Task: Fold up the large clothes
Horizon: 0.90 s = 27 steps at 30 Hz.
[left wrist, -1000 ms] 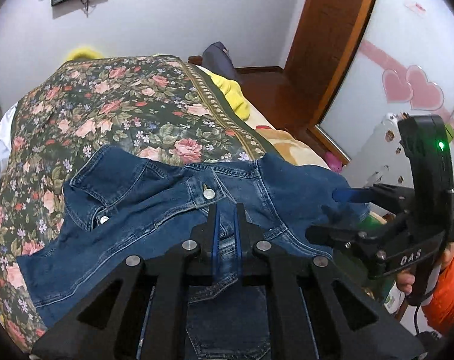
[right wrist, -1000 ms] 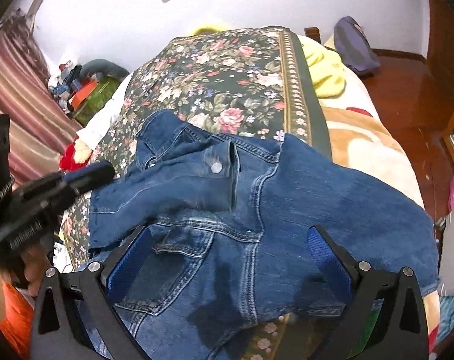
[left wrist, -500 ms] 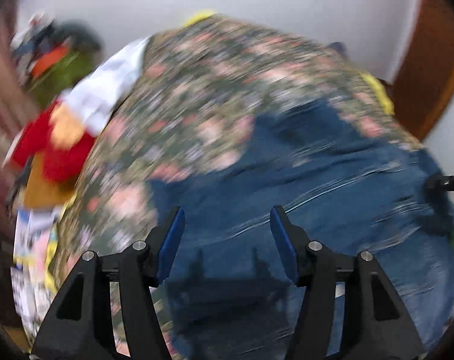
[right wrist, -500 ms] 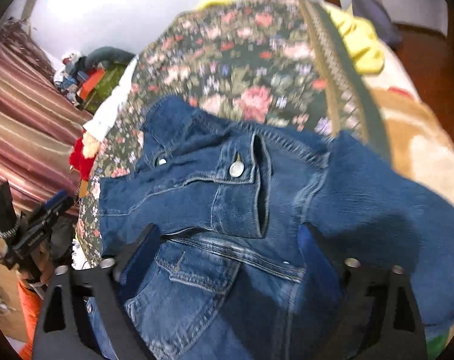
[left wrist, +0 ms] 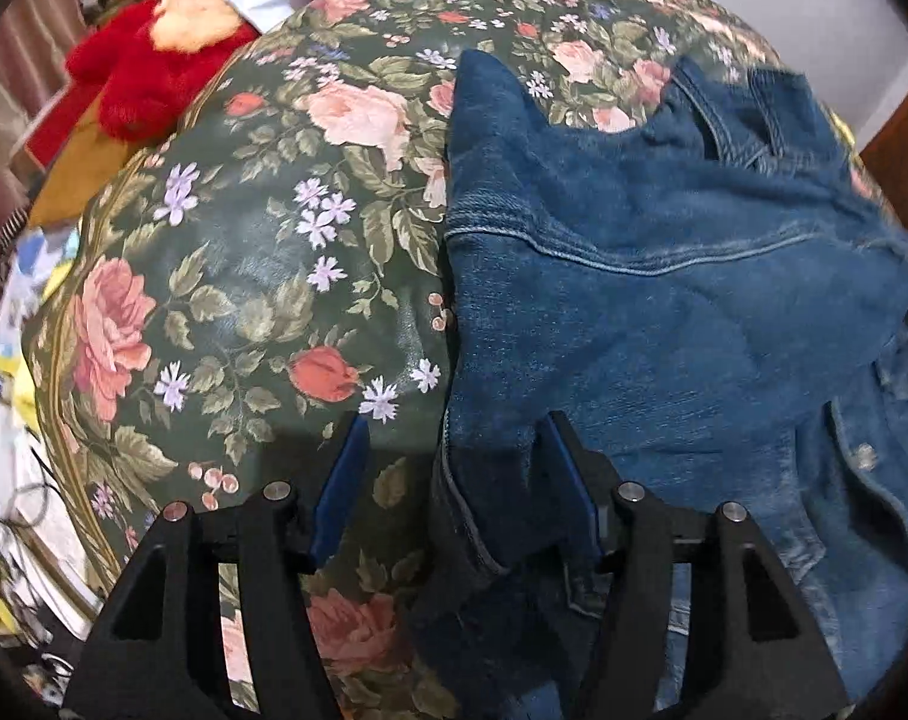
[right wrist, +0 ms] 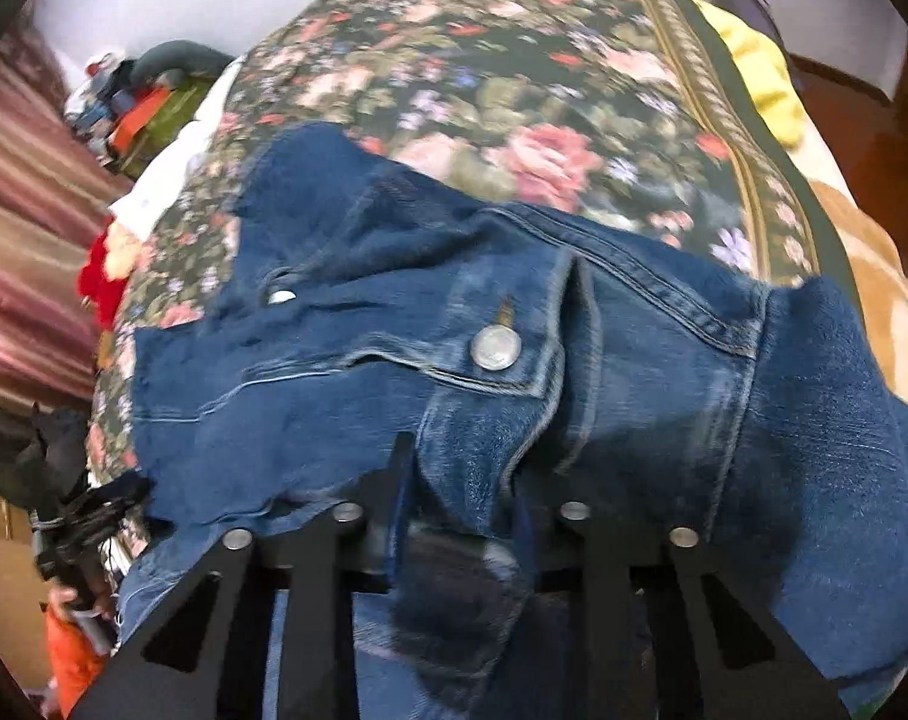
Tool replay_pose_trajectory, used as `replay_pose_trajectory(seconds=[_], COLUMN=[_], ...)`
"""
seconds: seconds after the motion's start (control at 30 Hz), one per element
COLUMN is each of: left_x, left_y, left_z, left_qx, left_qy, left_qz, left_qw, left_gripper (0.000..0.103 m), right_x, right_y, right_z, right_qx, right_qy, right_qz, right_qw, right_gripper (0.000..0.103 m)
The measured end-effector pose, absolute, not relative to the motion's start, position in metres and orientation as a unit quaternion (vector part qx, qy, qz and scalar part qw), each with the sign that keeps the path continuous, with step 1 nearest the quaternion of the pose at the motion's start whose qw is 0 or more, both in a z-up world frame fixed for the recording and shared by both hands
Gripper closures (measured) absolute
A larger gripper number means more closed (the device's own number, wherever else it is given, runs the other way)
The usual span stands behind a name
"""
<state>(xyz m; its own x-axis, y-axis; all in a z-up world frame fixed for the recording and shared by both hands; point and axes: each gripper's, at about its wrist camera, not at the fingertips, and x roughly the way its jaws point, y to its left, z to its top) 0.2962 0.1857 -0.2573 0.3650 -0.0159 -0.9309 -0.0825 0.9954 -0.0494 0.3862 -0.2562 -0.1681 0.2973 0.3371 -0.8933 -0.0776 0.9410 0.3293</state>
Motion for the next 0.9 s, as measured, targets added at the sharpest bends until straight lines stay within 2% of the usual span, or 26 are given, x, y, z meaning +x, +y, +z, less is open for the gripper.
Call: replay_pose_trajectory(seconds=[0.27,0.4,0.57,0.8,0.83,0.9], left_x=[0.303,0.309,0.314,0.31,0.311,0.309], left_y=[0.177,0.175,0.174,0.163,0.162,0.159], left_z=[-0.236,-0.232,-0.262,-0.27,-0.272,-0.275], left_qx=[-0.026,-0.025,-0.018,0.012,0.016,0.027], left_qy=[0.543,0.539,0.57,0.563,0.563,0.56], left_qz=[0.008,0.007,0.024,0.029,0.03,0.033], left_qw=[0.839,0.842,0.821,0.826,0.826,0.827], left_gripper=[0.042,0.04,0.039,0.032,0.032,0.03], right_x=[0.358,0.339,0.327,0.323,0.321,0.316], right_y=[-0.239,-0.239,-0.251,-0.273,-0.271,-0.265], right_z=[-0.081,-0.061,-0.096,-0.161,-0.165,-0.165], right_qx=[0.082,0.046,0.009,-0.004,-0.02,-0.059], right_qy=[0.495,0.474,0.501,0.563,0.565,0.553], right_qz=[0.162,0.164,0.128,0.105,0.105,0.092], right_qw=[0.849,0.864,0.856,0.82,0.818,0.826], right_gripper=[0.084,0.085,0.084,0.083,0.08,0.061])
